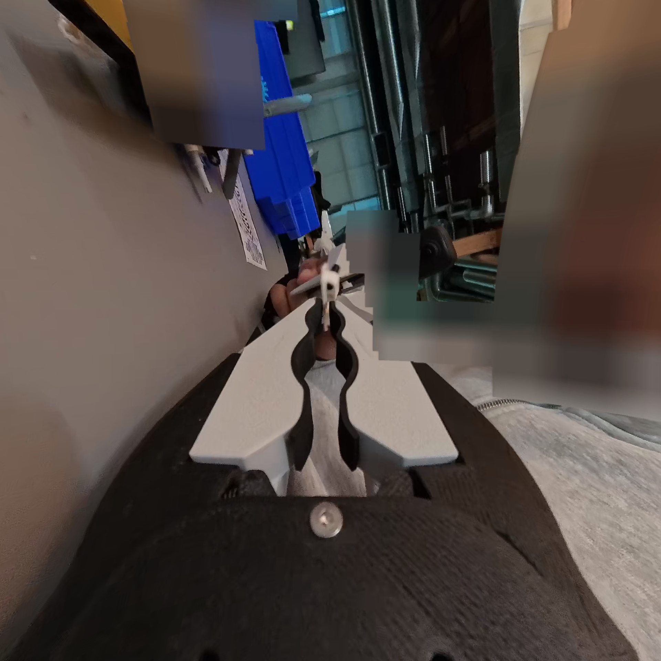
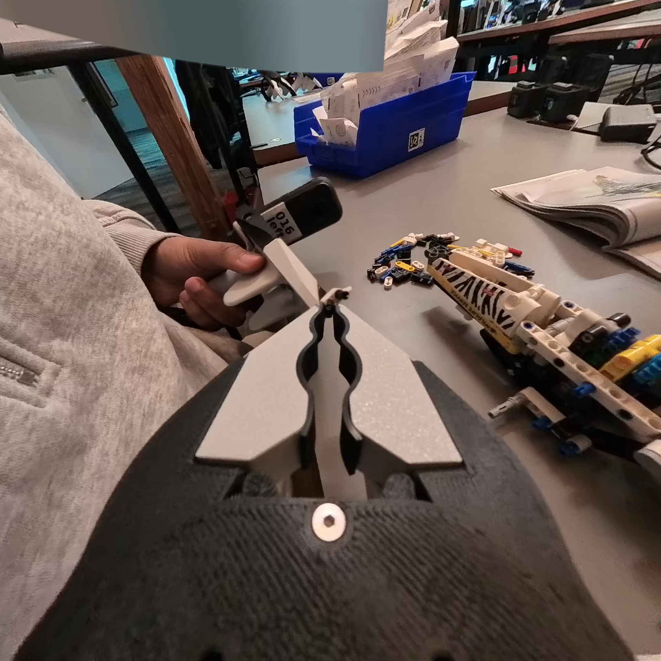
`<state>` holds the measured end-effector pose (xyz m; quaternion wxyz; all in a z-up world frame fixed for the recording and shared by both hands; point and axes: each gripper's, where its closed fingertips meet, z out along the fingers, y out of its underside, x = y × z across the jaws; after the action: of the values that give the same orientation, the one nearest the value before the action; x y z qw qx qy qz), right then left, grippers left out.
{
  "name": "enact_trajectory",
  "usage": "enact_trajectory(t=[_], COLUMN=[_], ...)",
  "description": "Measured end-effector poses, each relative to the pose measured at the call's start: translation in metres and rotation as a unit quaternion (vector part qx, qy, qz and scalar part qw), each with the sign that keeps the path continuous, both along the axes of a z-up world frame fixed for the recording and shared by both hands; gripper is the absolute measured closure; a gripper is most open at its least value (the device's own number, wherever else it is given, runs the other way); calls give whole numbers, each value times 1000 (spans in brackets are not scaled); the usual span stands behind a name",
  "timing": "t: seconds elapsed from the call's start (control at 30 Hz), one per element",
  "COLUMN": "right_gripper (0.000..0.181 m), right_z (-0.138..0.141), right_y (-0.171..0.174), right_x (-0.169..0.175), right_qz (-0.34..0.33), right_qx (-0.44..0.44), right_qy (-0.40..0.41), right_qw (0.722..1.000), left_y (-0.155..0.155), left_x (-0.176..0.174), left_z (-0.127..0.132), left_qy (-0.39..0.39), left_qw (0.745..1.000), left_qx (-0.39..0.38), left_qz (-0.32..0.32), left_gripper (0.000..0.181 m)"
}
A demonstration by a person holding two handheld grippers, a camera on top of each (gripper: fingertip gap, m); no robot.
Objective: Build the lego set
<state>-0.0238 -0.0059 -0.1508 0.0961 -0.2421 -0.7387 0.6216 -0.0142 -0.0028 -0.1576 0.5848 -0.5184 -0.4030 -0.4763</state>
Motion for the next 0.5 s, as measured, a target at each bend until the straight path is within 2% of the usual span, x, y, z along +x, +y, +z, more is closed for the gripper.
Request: enact_trajectory(t=[0.17,0.5], right_gripper=[179,179], right_z=[-1,-2], right_y=[0,0], right_x=[-1,-2], right_qz=[2,-1], right_qx=[6,5], right_qy=[-7,-13], right_qw=[1000,1000], left_y=[3,-4], left_x=[2,-8], left_z=[3,6], left_qy=[10,8], left_qw=[1000,999], left_qx=[8,24], left_qz=[-13,29], left_gripper=[179,177])
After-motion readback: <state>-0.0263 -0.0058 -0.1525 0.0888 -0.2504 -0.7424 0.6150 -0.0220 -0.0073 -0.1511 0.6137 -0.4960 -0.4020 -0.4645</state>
